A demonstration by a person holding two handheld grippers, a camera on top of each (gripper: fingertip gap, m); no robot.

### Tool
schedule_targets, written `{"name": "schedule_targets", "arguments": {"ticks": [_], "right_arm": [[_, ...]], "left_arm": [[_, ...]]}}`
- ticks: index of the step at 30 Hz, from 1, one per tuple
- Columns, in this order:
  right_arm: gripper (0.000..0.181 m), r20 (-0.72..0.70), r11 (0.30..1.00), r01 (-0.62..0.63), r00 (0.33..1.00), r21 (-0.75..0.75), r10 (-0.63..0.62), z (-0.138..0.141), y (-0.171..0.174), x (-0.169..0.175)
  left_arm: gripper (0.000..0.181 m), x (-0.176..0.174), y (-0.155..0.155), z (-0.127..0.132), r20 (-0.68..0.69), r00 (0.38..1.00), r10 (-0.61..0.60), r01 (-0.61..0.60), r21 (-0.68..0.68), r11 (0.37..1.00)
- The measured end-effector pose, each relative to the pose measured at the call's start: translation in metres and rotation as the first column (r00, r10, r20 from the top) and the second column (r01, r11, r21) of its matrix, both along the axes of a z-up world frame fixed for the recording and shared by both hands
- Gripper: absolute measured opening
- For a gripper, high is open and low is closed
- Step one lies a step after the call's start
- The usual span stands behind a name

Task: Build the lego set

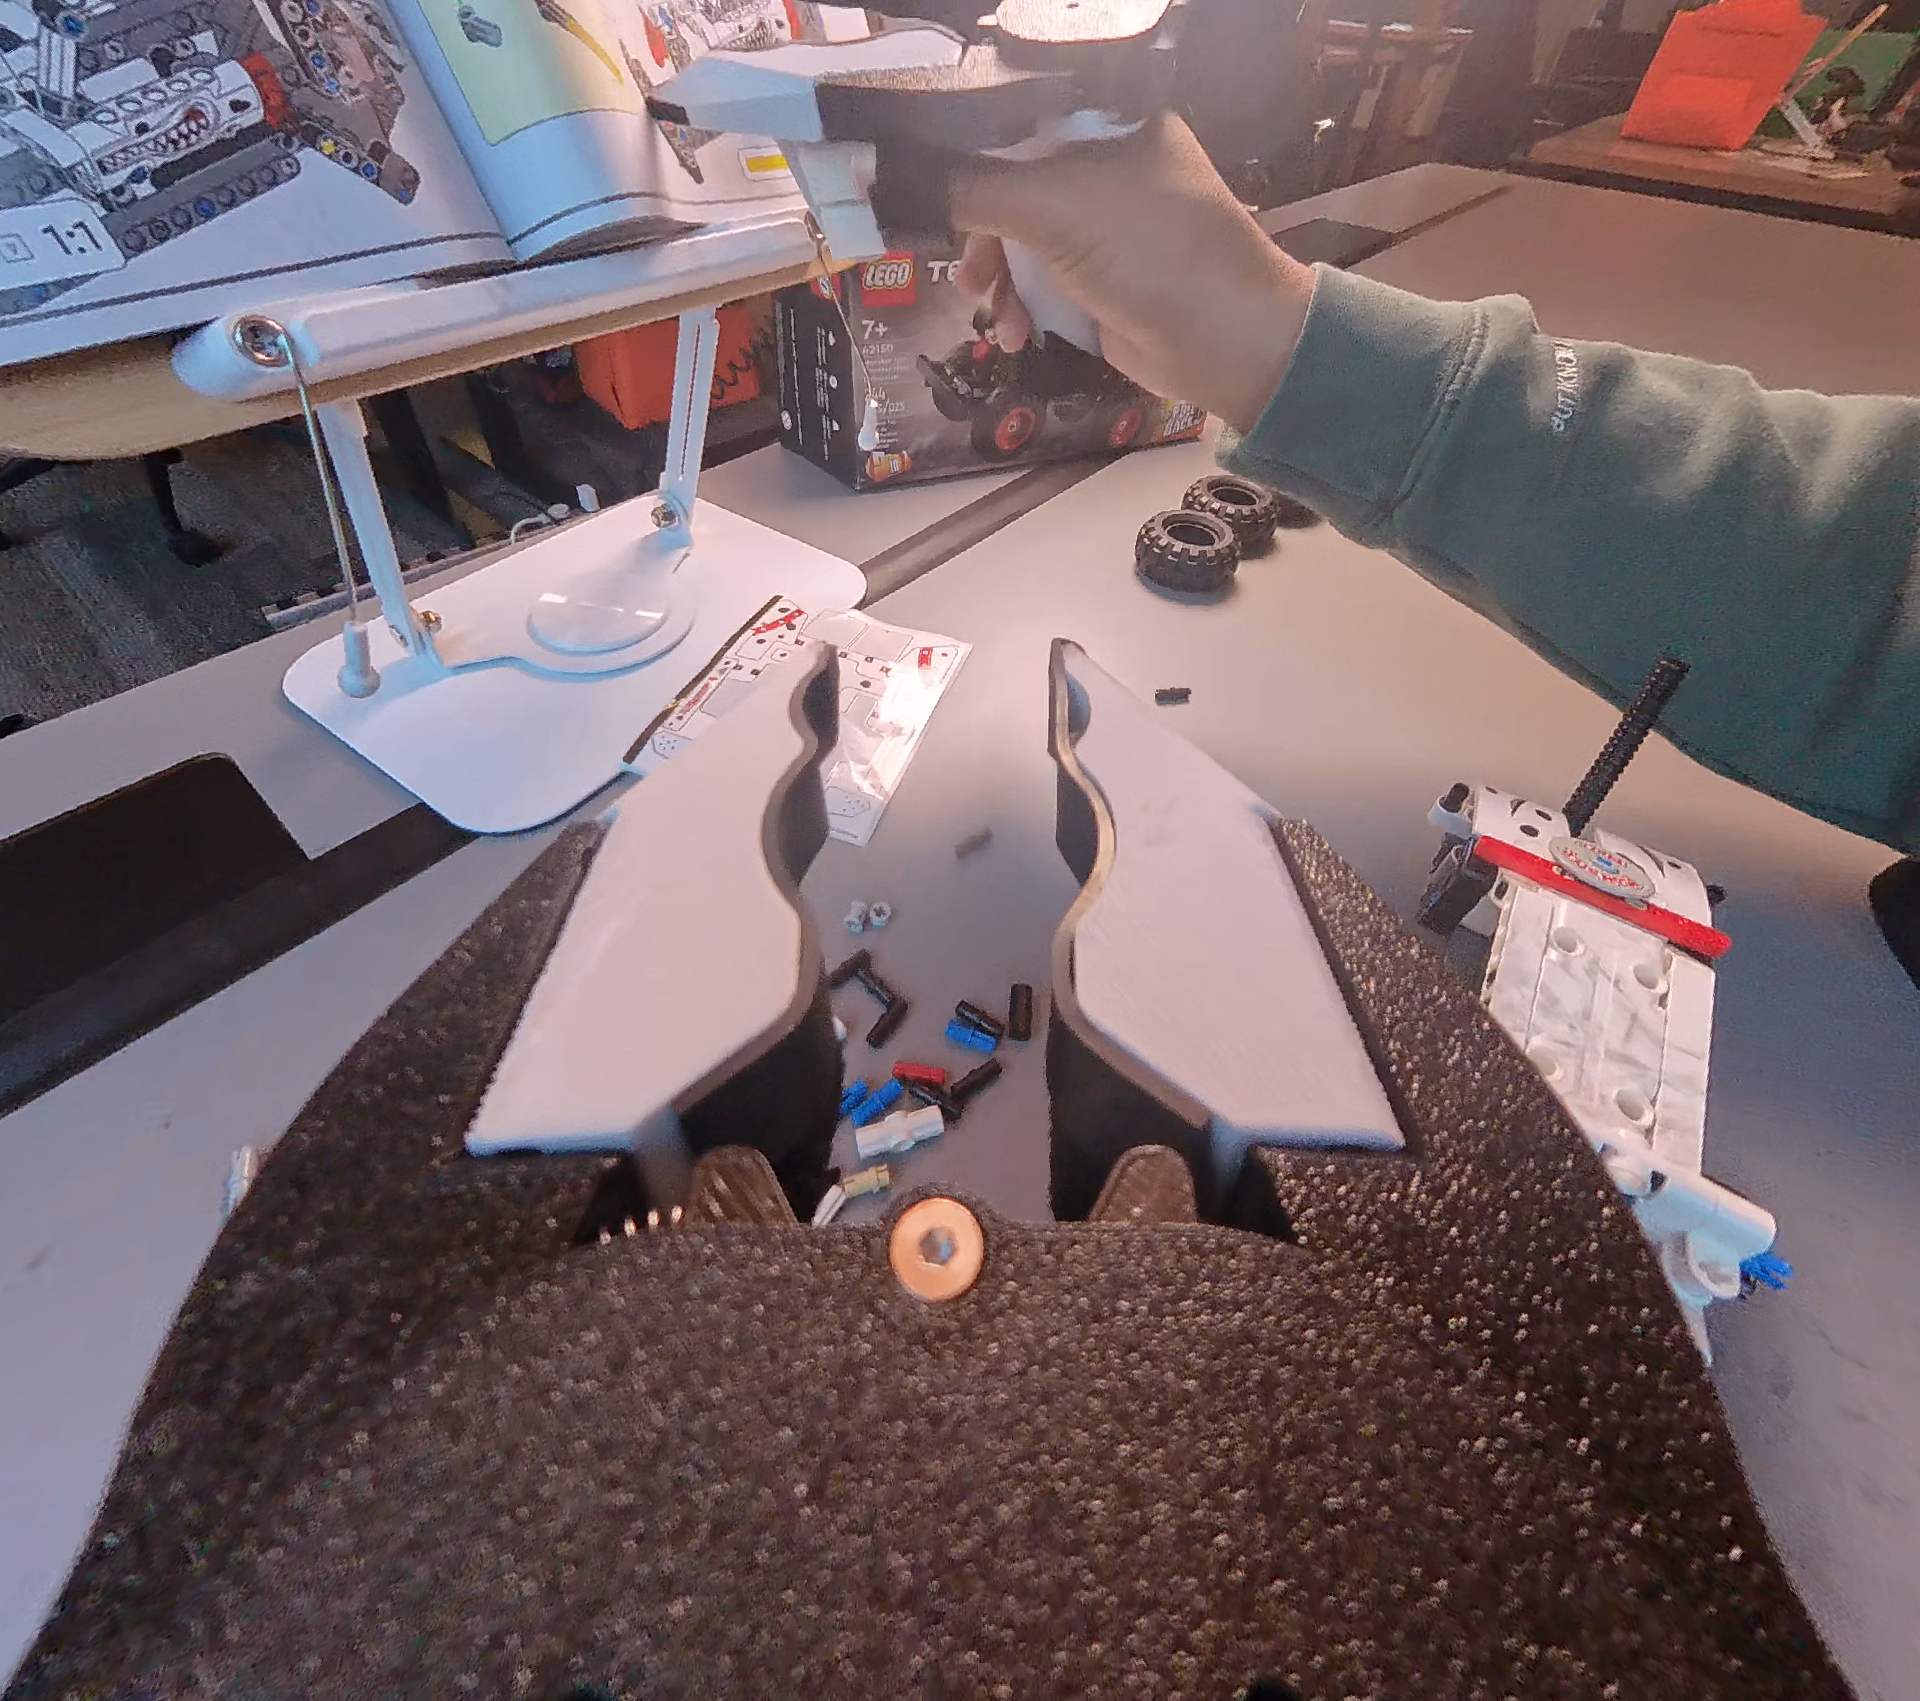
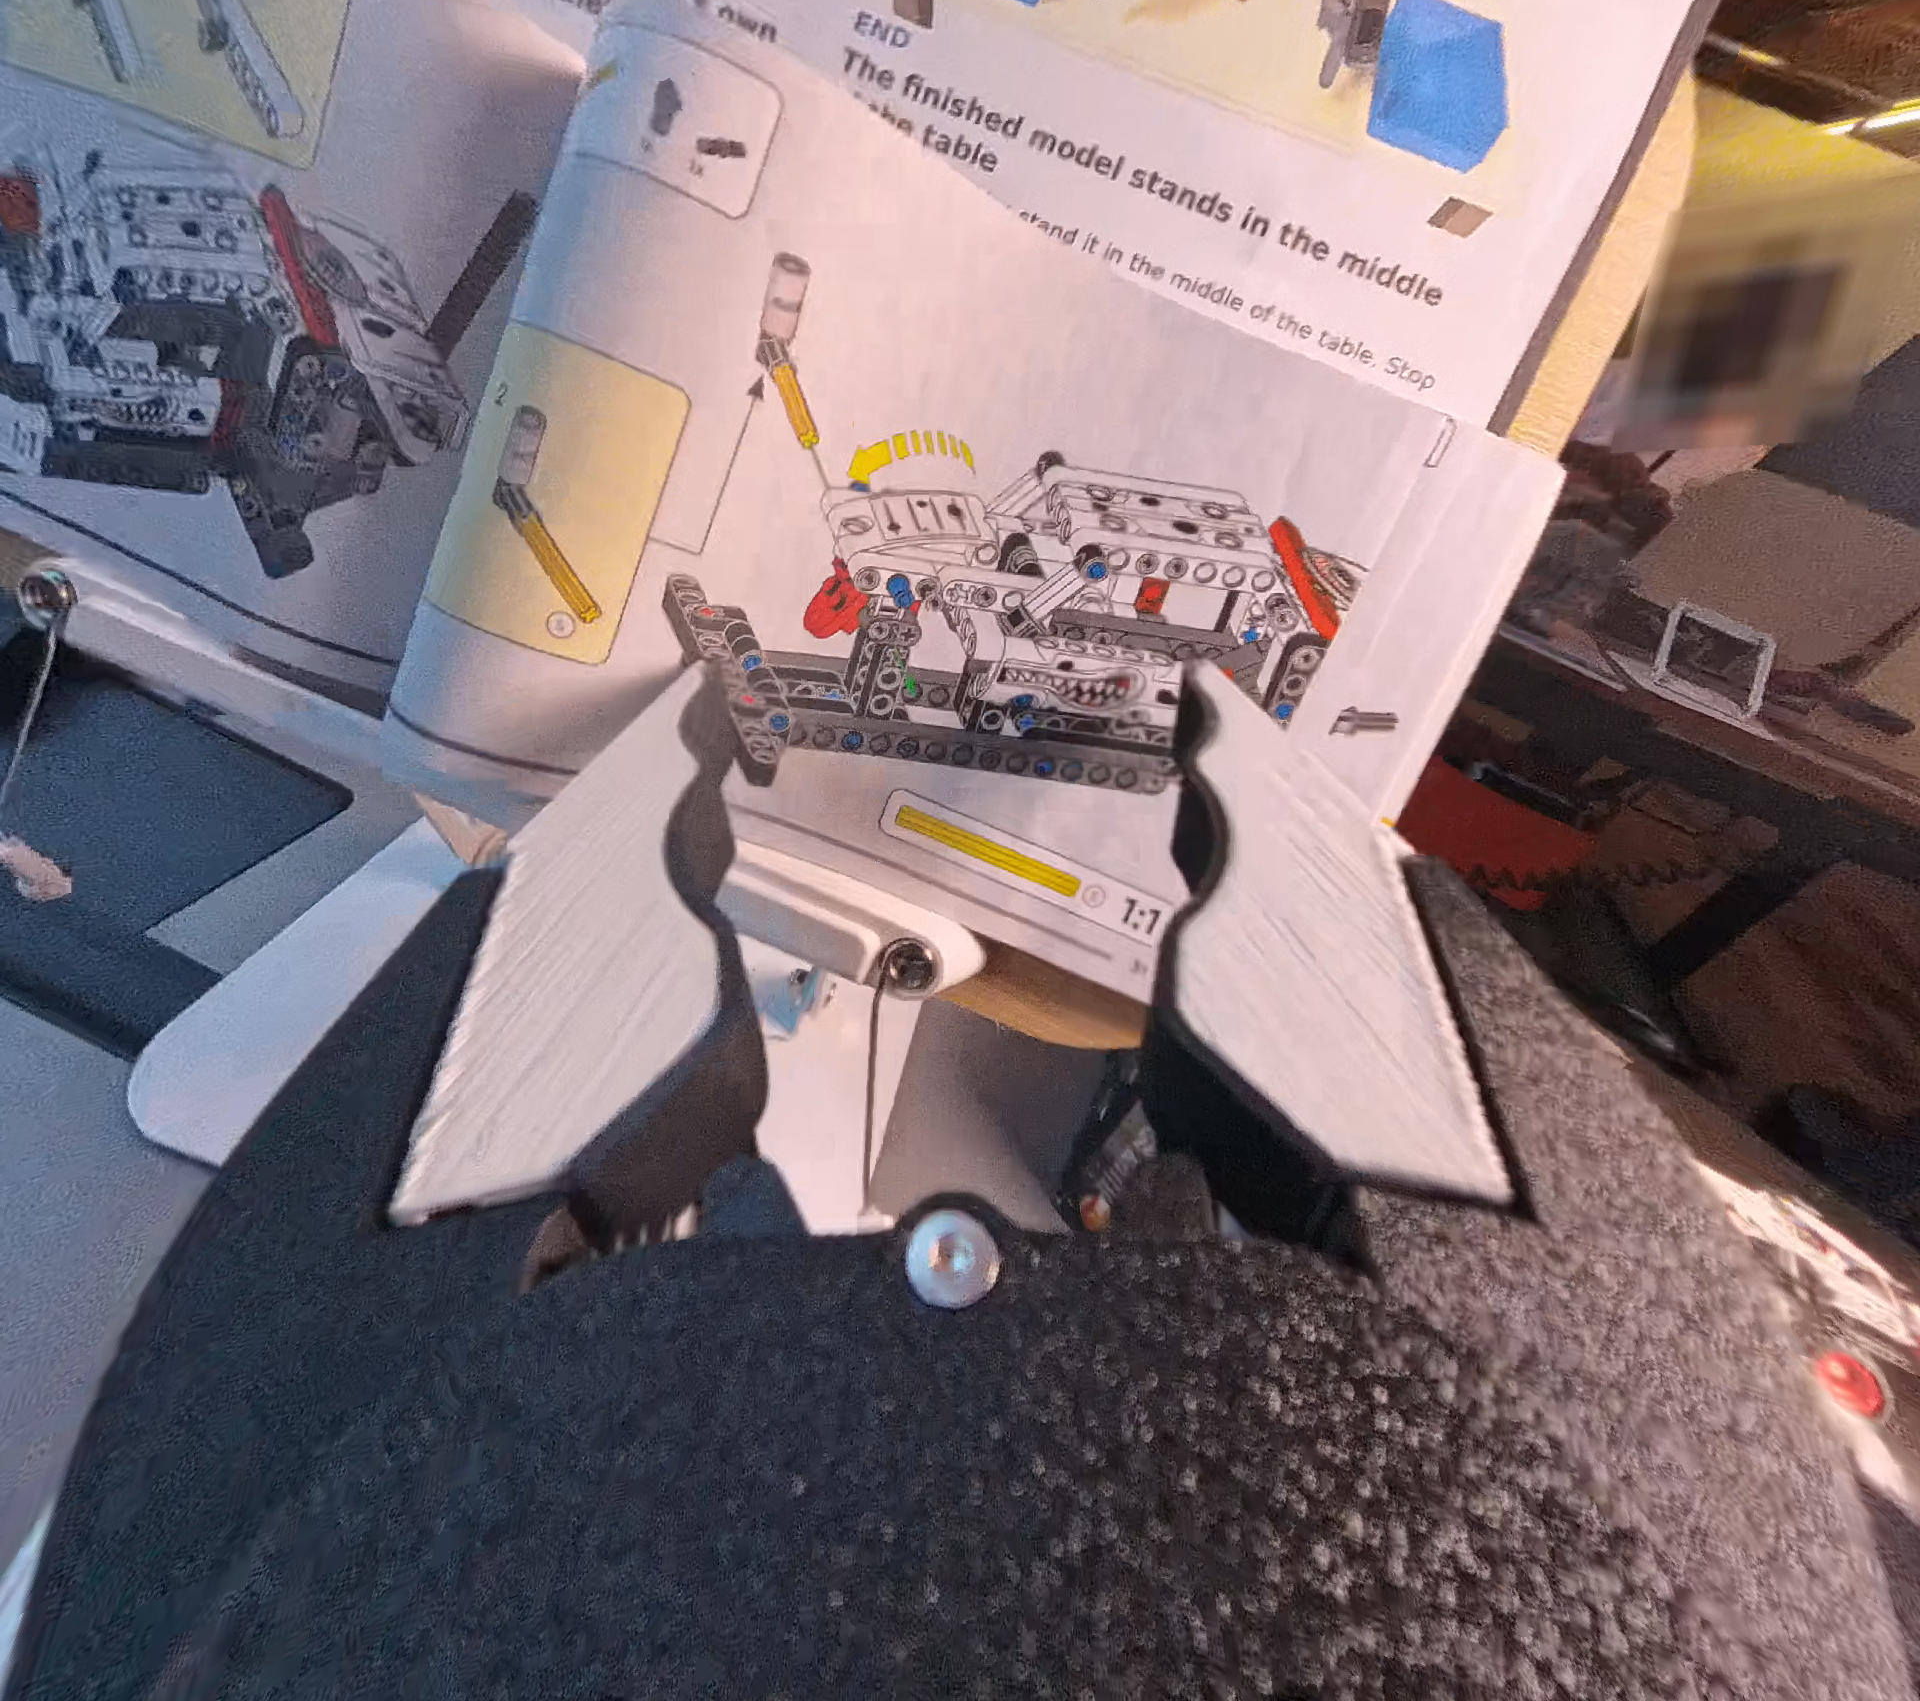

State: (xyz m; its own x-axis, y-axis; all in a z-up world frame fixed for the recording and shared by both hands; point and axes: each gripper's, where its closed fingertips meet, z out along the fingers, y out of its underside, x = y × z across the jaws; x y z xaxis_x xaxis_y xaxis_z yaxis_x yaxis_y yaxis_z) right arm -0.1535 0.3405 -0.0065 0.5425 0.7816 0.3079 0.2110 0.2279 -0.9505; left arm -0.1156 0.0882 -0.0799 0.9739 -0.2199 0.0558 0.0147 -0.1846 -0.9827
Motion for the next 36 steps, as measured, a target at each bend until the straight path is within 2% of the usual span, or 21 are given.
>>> {"name": "schedule_targets", "arguments": {"ticks": [1,2,4,6,9,12,15,19,21,24,27,31,32,34,36], "right_arm": [[0.101,-0.026,1.0,-0.007,1.0,-0.024,0.007,0.006,0.002,0.0],[0.107,-0.033,0.998,-0.029,0.999,-0.052,0.028,0.008,0.002,-0.002],[0.117,0.056,0.995,-0.019,0.998,-0.094,0.025,-0.005,0.007,-0.009],[0.111,0.161,0.998,0.056,0.985,0.011,-0.057,-0.012,0.014,-0.009],[0.098,0.164,0.999,0.048,0.985,0.016,-0.049,-0.013,0.01,-0.01],[0.059,0.168,1.0,0.021,0.986,0.015,-0.024,-0.015,0.006,-0.005],[0.03,0.197,0.998,-0.044,0.98,0.05,0.033,-0.019,-0.002,-0.005],[0.018,0.164,0.978,-0.139,0.98,0.156,0.113,-0.009,-0.021,-0.003],[0.015,0.122,0.95,-0.206,0.976,0.234,0.181,0.002,-0.039,-0.003],[0.018,0.123,0.886,-0.327,0.945,0.33,0.304,0.01,-0.075,-0.009],[0.019,0.178,0.818,-0.399,0.917,0.414,0.357,0.007,-0.104,-0.018],[0.025,0.223,0.767,-0.469,0.883,0.437,0.413,-0.001,-0.13,-0.032],[0.028,0.231,0.759,-0.492,0.871,0.427,0.434,-0.005,-0.135,-0.036],[0.04,0.254,0.735,-0.553,0.833,0.394,0.491,-0.012,-0.149,-0.041],[0.057,0.281,0.695,-0.631,0.776,0.344,0.565,-0.02,-0.167,-0.038]], "left_arm": [[0.04,0.002,0.002,0.001,0.005,1.0,-0.004,0.004,0.002,1.0],[0.04,0.004,0.004,0.001,0.008,1.0,-0.009,0.009,0.002,1.0],[0.04,0.009,0.007,0.0,0.007,1.0,-0.02,0.02,0.0,1.0],[0.04,0.014,0.008,-0.002,-0.003,1.0,-0.029,0.029,-0.007,1.0],[0.04,0.015,0.006,-0.005,-0.013,1.0,-0.028,0.027,-0.014,1.0],[0.04,0.014,0.006,-0.003,0.011,1.0,-0.029,0.029,-0.008,1.0],[0.04,0.016,0.008,0.001,0.014,0.999,-0.033,0.033,-0.002,0.999],[0.04,0.012,0.015,0.011,-0.005,1.0,-0.017,0.017,0.012,1.0],[0.041,0.004,0.025,0.025,0.004,1.0,-0.003,0.003,0.025,1.0],[0.046,-0.016,0.048,0.06,0.074,0.997,0.008,-0.013,0.061,0.998],[0.055,-0.043,0.075,0.094,0.191,0.982,0.012,-0.028,0.08,0.996],[0.062,-0.073,0.11,0.102,0.3,0.954,0.018,-0.024,0.016,1.0],[0.058,-0.075,0.115,0.1,0.303,0.953,0.007,-0.008,0.002,1.0],[0.034,-0.075,0.117,0.097,0.28,0.959,-0.047,0.049,-0.002,0.999],[0.008,-0.086,0.114,0.097,0.249,0.968,-0.043,0.04,0.017,0.999]]}}
